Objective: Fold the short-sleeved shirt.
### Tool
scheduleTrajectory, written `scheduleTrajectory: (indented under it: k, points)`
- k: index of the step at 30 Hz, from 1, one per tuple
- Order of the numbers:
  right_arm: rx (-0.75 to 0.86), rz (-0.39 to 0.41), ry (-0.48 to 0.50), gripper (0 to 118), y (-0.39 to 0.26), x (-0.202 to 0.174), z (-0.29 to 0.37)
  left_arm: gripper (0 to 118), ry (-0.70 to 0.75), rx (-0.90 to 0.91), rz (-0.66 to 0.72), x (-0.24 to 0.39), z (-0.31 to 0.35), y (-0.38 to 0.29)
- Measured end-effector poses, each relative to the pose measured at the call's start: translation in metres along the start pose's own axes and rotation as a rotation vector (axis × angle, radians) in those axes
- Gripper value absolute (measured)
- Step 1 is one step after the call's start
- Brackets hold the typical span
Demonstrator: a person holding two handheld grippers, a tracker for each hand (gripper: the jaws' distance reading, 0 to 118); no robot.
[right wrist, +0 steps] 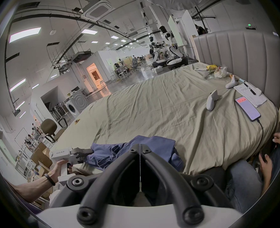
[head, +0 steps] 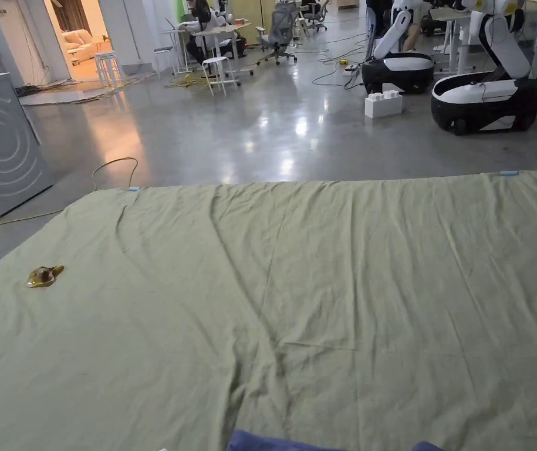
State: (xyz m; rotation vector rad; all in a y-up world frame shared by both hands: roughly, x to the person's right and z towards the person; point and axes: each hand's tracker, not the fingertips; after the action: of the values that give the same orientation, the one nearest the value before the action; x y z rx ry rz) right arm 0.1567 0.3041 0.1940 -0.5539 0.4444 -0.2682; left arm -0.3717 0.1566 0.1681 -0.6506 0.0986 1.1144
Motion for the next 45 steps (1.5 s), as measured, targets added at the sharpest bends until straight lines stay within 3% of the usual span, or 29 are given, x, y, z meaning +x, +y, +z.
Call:
scheduleTrajectory:
  k: [2,10,13,14,15,19,23,27,28,31,33,34,36,39,41,42,43,45]
  points:
    - [-0.001,-0.004,-0.001,1,0.0,0.002,0.001,14,-0.041,0.005,0.036,0.001,0.01,0.007]
    - [-0.01,-0.015,0.01,1,0.0,0.003,-0.004,14,-0.005,0.189,-0.047,0.023,0.08,0.039]
    - [-0.014,-0.012,0.022,1,0.0,0.002,-0.007,14,0.125,0.267,-0.217,0.054,0.113,0.049]
    - [-0.016,-0.013,0.025,1,0.0,0.001,-0.009,14,0.161,0.288,-0.269,0.031,0.111,0.068]
    - [-0.018,-0.014,0.03,1,-0.001,0.001,-0.011,14,0.138,0.296,-0.284,0.041,0.112,0.066]
    - [-0.013,-0.026,0.03,1,-0.004,-0.001,-0.012,14,-0.046,0.222,-0.326,0.091,0.068,0.008]
    - [0.003,-0.018,0.016,1,-0.005,-0.003,0.0,14,0.01,0.12,-0.528,0.143,0.001,-0.074]
    - [0.008,-0.01,-0.056,1,-0.008,0.004,0.011,15,-0.005,-0.047,-0.573,0.156,-0.059,-0.121]
    - [0.012,-0.019,-0.067,1,-0.01,0.006,0.014,21,0.027,-0.08,-0.638,0.149,-0.029,-0.1]
    - [0.008,-0.056,-0.081,1,-0.013,0.015,0.017,64,0.052,-0.165,-0.74,0.154,-0.055,-0.121]
    - [0.0,-0.059,-0.097,1,-0.014,0.017,0.016,69,-0.015,-0.17,-0.736,0.152,-0.028,-0.101]
    - [-0.002,-0.055,-0.103,1,-0.015,0.017,0.016,69,-0.029,-0.161,-0.742,0.164,-0.064,-0.145]
    - [-0.005,-0.058,-0.1,1,-0.015,0.02,0.015,66,-0.051,-0.067,-0.693,0.163,-0.042,-0.131]
    - [-0.011,-0.068,-0.083,1,-0.016,0.021,0.012,63,-0.177,0.049,-0.495,0.152,-0.026,-0.1]
    - [-0.013,-0.063,-0.08,1,-0.016,0.02,0.011,41,-0.133,0.047,-0.459,0.145,-0.028,-0.083]
    - [-0.013,-0.06,-0.079,1,-0.016,0.02,0.011,19,-0.093,0.039,-0.481,0.155,-0.046,-0.082]
    - [-0.013,-0.059,-0.076,1,-0.016,0.02,0.011,5,-0.042,0.016,-0.521,0.153,-0.057,-0.085]
    - [-0.015,-0.058,-0.074,1,-0.017,0.019,0.012,5,-0.063,-0.164,-0.498,0.141,-0.076,-0.092]
